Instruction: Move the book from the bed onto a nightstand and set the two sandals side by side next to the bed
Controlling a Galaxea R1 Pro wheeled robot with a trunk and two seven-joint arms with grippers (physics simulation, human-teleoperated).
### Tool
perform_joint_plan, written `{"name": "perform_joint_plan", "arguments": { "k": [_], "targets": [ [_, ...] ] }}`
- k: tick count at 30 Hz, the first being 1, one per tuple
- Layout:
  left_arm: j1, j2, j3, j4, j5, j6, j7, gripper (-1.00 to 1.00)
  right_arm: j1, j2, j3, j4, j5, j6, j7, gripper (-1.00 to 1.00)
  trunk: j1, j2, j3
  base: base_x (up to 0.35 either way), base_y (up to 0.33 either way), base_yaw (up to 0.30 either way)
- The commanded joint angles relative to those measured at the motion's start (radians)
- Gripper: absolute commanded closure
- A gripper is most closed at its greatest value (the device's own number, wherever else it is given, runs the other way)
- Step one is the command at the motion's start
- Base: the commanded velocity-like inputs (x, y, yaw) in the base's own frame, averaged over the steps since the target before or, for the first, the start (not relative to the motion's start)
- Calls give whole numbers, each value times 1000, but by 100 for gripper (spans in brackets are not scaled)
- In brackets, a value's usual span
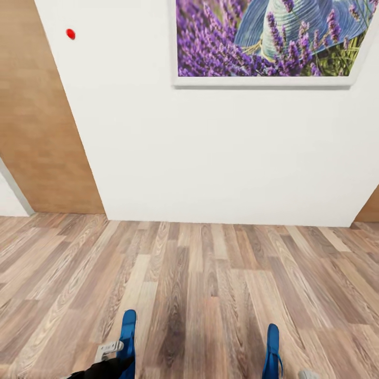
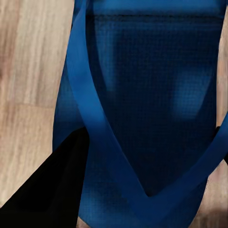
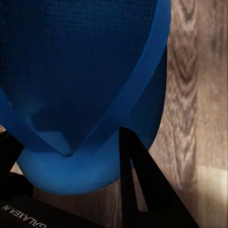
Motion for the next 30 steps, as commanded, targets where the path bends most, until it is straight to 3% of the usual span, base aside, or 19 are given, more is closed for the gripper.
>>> {"name": "perform_joint_plan", "arguments": {
  "k": [1,30],
  "targets": [
    [-1,0,-2,2,3,-5,-2,100,0,0,-9,-2,3,11,6,100,0,0,-1,273,0,208],
    [-1,0,-2,2,3,-5,-2,100,0,5,-9,-1,3,11,2,100,0,0,-1,330,0,22]
  ]
}}
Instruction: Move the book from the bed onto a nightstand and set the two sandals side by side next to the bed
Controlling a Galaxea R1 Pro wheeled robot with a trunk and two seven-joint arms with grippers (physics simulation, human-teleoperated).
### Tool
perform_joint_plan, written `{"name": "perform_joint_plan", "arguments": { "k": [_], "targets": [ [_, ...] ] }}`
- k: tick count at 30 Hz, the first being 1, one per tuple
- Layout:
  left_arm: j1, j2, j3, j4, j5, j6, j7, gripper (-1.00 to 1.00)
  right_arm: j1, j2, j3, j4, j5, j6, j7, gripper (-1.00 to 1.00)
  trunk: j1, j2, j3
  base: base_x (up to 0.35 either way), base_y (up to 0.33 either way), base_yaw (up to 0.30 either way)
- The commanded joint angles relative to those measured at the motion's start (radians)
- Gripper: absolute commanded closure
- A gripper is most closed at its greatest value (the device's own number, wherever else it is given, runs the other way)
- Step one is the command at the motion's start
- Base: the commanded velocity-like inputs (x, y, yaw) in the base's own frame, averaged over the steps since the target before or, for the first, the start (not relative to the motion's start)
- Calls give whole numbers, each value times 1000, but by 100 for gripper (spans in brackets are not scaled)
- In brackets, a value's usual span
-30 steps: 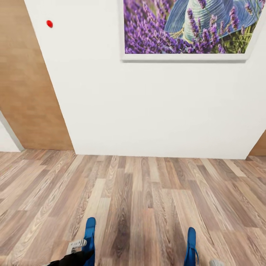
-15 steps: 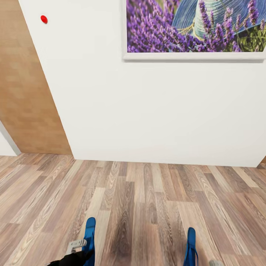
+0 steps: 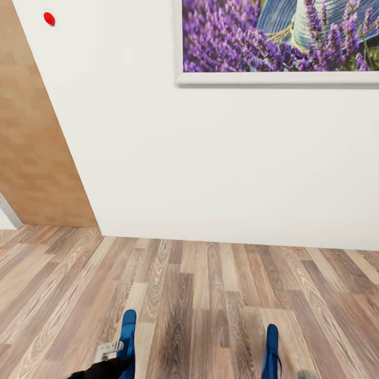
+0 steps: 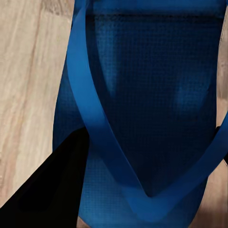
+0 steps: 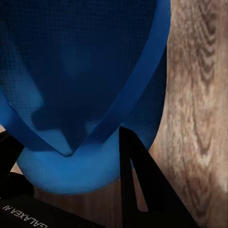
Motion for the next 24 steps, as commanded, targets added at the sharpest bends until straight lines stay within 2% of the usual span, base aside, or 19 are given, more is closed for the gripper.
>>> {"name": "perform_joint_plan", "arguments": {
  "k": [1,14,24],
  "targets": [
    [-1,0,-2,1,3,-4,-2,100,-1,1,-9,-1,3,11,6,100,0,0,-1,333,0,132],
    [-1,0,-2,1,3,-4,-2,100,-1,1,-9,-1,0,11,9,100,0,0,-1,333,0,224],
    [-1,0,-2,1,3,-4,-2,100,-1,1,-9,-2,0,11,13,100,0,0,-1,333,0,49]
  ]
}}
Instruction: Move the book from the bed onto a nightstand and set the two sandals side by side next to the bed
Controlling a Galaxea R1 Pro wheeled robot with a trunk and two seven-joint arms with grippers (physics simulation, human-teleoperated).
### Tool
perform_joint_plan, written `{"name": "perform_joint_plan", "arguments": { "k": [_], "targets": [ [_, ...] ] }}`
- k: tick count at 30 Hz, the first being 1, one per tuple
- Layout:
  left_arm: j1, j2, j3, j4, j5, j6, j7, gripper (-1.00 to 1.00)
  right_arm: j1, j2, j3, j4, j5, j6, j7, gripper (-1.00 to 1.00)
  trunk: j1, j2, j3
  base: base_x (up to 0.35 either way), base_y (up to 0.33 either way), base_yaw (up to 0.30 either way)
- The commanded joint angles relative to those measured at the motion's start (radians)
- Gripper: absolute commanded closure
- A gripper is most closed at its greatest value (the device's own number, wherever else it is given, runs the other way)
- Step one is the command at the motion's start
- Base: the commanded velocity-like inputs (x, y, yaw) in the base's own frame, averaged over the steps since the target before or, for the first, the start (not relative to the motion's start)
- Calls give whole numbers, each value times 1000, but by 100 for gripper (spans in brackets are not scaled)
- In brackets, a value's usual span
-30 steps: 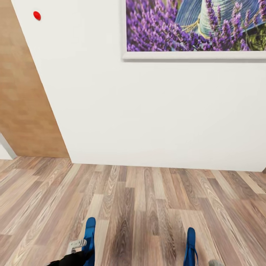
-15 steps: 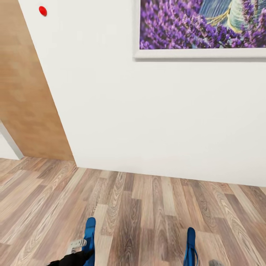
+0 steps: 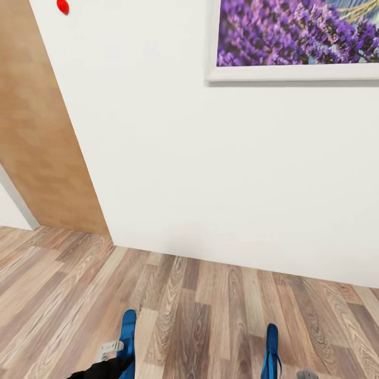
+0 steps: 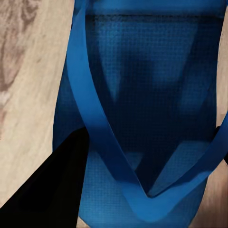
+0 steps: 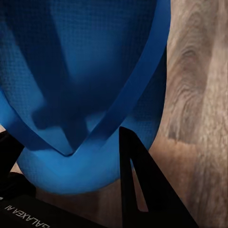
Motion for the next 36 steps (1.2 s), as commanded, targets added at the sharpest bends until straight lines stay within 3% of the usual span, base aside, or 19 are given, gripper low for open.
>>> {"name": "perform_joint_plan", "arguments": {
  "k": [1,20,36],
  "targets": [
    [-1,0,-2,1,3,-4,-2,100,-1,1,-9,-1,3,11,6,100,0,0,-1,333,0,163],
    [0,0,-2,1,3,-4,-2,100,-1,0,-9,-2,3,11,4,100,0,0,-1,333,0,238],
    [1,0,-2,1,3,-4,-2,100,-1,-1,-9,-2,3,11,7,100,0,0,-1,309,0,39]
  ]
}}
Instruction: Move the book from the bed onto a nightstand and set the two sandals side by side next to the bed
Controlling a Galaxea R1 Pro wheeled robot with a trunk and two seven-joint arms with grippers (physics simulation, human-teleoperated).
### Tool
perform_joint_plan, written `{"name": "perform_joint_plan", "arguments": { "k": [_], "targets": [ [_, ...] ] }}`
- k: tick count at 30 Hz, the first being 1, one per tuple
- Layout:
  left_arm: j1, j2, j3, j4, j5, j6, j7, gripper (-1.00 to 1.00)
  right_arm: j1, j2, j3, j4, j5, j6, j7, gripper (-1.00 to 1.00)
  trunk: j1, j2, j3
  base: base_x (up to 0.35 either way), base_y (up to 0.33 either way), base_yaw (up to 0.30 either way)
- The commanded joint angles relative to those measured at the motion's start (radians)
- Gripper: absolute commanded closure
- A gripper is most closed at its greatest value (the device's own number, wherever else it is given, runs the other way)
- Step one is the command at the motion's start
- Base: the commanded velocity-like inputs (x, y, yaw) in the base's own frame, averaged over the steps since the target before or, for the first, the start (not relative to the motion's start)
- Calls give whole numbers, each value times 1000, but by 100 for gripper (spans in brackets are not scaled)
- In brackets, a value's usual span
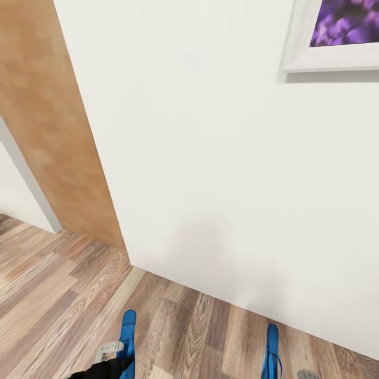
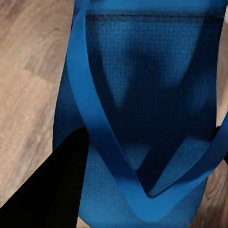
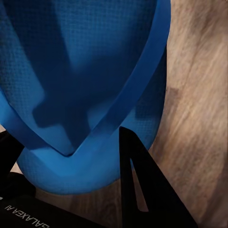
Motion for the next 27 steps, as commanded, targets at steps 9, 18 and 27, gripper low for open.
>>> {"name": "perform_joint_plan", "arguments": {
  "k": [9,18,27],
  "targets": [
    [-1,0,-2,2,3,-4,-2,100,-1,2,-9,-1,5,11,3,100,0,0,-1,31,0,221],
    [-1,0,-2,2,3,-4,-2,100,-1,2,-9,-1,6,11,0,100,0,0,-1,240,-36,267],
    [-1,0,-2,2,3,-4,-2,100,-1,2,-9,-1,6,11,-1,100,0,0,-1,237,-38,268]
  ]
}}
